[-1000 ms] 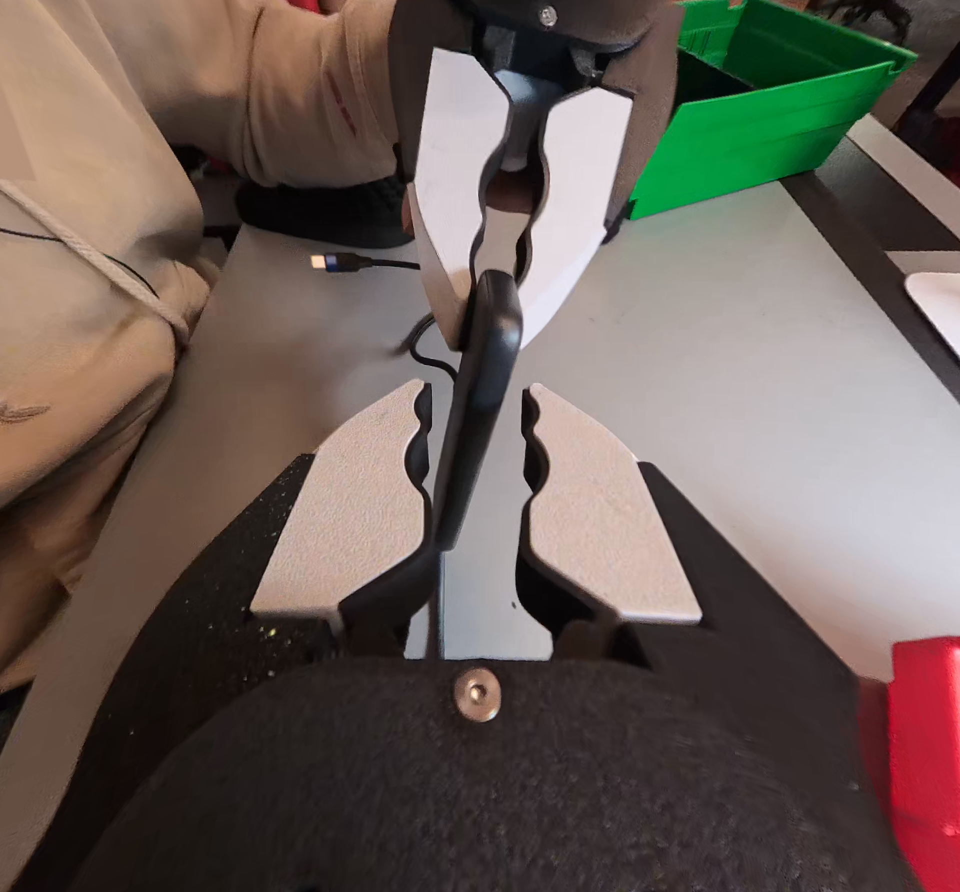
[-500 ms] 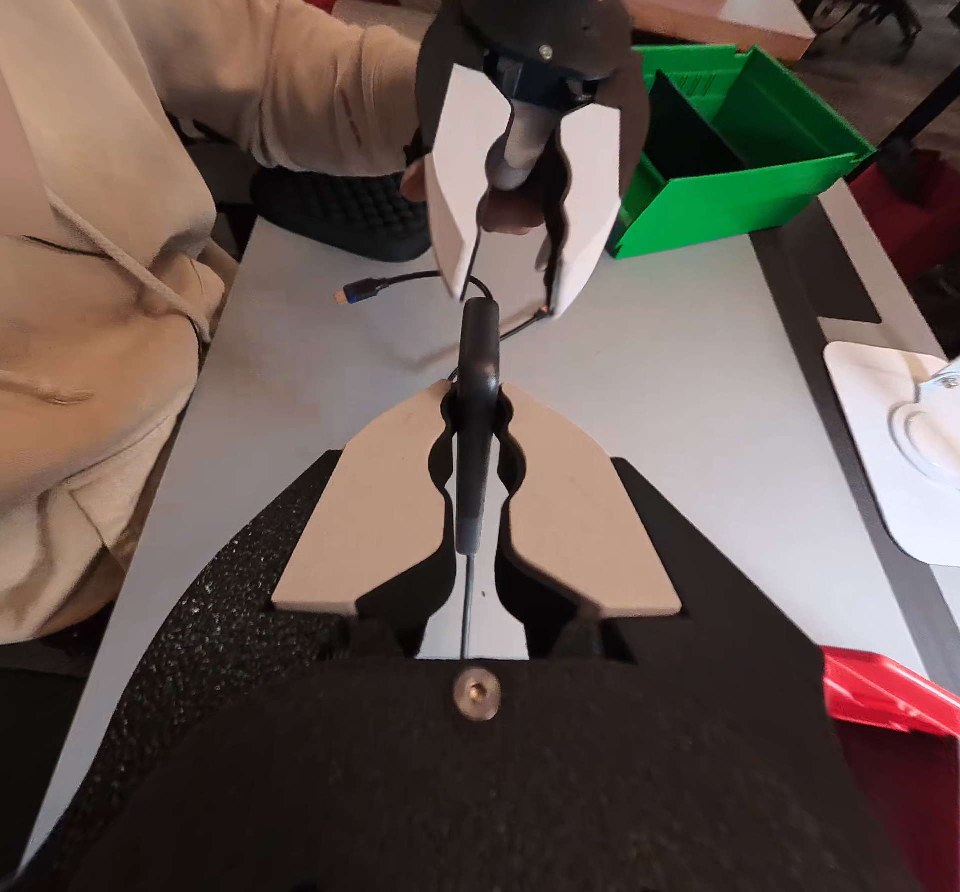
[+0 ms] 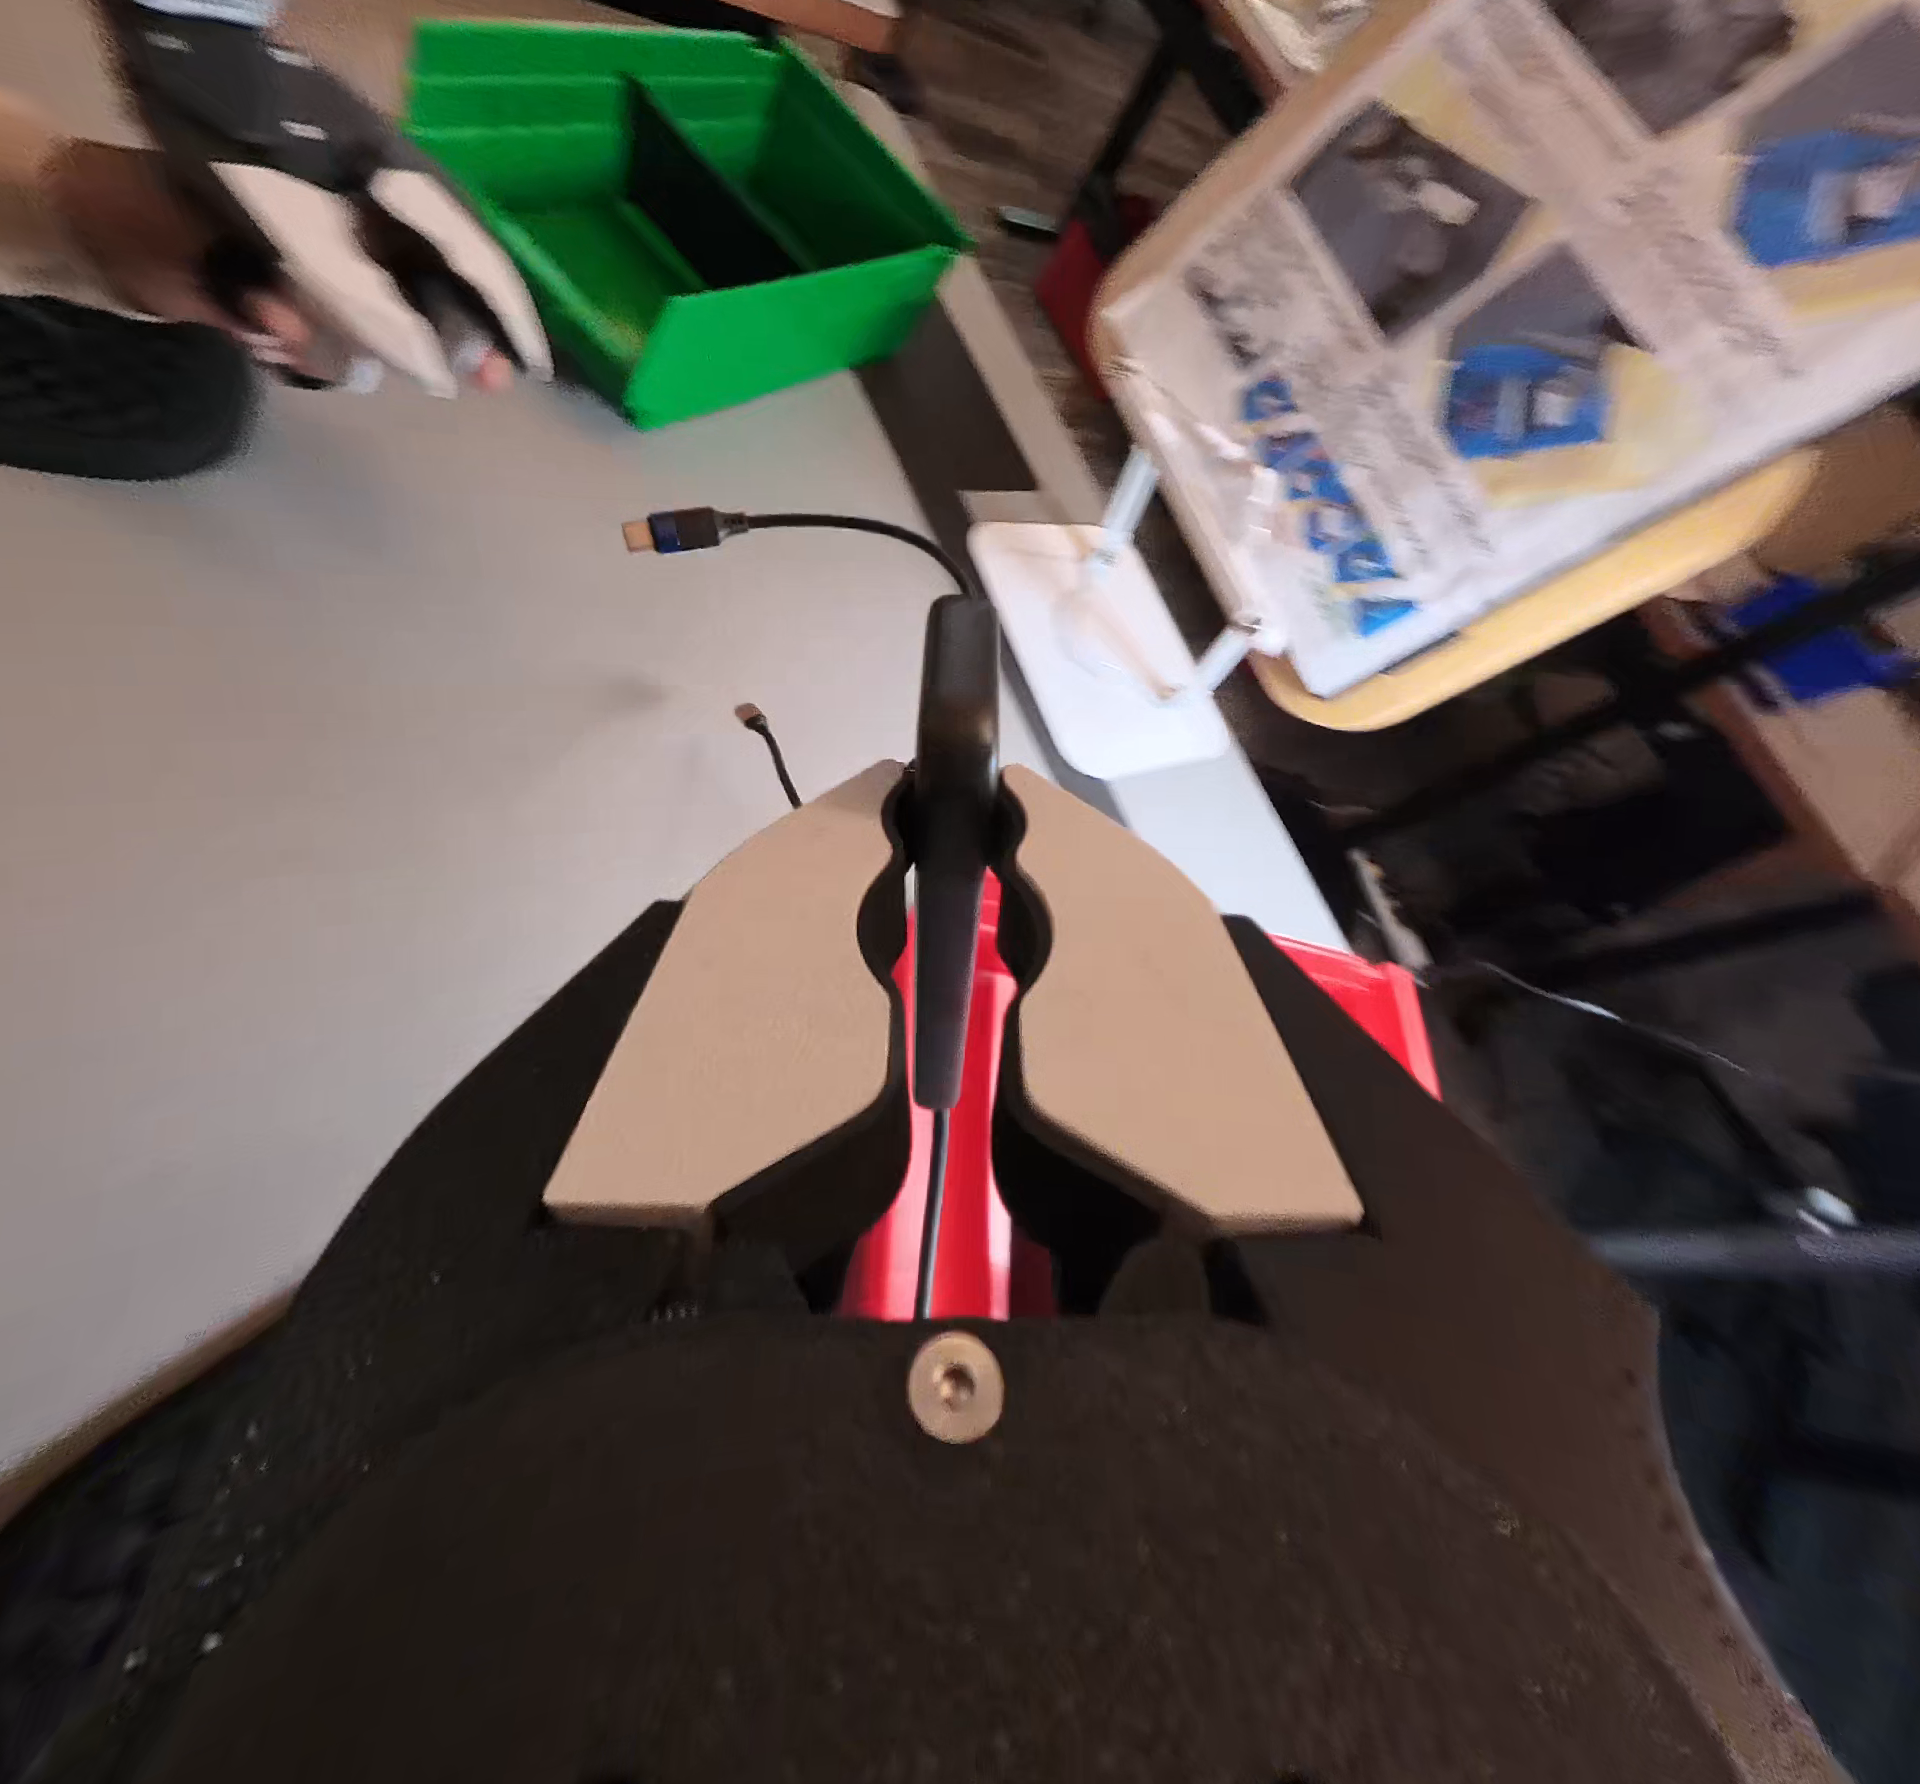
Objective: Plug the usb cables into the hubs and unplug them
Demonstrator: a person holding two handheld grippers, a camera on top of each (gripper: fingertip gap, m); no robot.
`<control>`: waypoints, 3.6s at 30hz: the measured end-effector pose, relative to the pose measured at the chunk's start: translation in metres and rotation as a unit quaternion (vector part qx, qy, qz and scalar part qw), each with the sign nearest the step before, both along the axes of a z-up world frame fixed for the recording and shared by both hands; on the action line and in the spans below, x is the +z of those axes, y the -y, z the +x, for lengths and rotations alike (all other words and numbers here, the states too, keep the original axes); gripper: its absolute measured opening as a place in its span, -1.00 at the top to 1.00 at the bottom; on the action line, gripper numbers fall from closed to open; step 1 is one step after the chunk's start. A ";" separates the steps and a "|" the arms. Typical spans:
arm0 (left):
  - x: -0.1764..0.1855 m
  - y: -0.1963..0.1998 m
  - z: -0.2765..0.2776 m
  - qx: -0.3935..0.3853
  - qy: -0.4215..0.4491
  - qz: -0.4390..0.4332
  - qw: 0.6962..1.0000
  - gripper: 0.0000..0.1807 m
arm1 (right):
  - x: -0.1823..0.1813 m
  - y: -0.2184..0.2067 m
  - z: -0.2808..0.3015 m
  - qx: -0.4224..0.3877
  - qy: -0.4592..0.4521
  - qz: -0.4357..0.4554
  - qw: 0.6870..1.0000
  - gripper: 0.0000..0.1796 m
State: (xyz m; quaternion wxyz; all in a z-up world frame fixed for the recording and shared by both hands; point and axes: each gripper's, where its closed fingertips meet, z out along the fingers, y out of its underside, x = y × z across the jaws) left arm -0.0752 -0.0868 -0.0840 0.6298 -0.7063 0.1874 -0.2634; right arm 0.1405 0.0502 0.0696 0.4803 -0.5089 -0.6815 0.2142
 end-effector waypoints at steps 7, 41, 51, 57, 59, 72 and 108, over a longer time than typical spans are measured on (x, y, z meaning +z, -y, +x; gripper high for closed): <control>-0.021 -0.006 0.006 0.013 -0.028 -0.008 0.999 0.50 | 0.025 -0.114 0.020 -0.133 0.008 0.075 0.988 0.86; -0.044 -0.008 0.007 0.002 -0.047 -0.040 0.998 0.53 | -0.147 -0.269 -0.009 -0.340 0.017 -0.197 0.919 0.86; -0.052 -0.010 0.006 -0.002 -0.062 -0.051 0.997 0.53 | -0.210 -0.299 0.030 -0.446 0.139 -0.257 0.846 0.77; -0.053 -0.011 0.002 0.006 -0.062 -0.053 0.997 0.53 | -0.177 -0.309 0.044 -0.462 0.094 -0.220 0.854 0.45; -0.053 -0.012 0.001 0.008 -0.064 -0.054 0.996 0.53 | -0.153 -0.305 0.051 -0.454 0.065 -0.195 0.867 0.44; -0.039 -0.017 -0.060 0.134 -0.108 -0.053 0.984 0.50 | -0.187 -0.092 0.008 -0.185 0.221 -0.106 0.952 0.43; -0.129 -0.024 -0.064 -0.031 -0.547 -0.131 0.826 0.65 | -0.231 0.091 -0.034 -0.034 0.170 0.027 0.984 0.65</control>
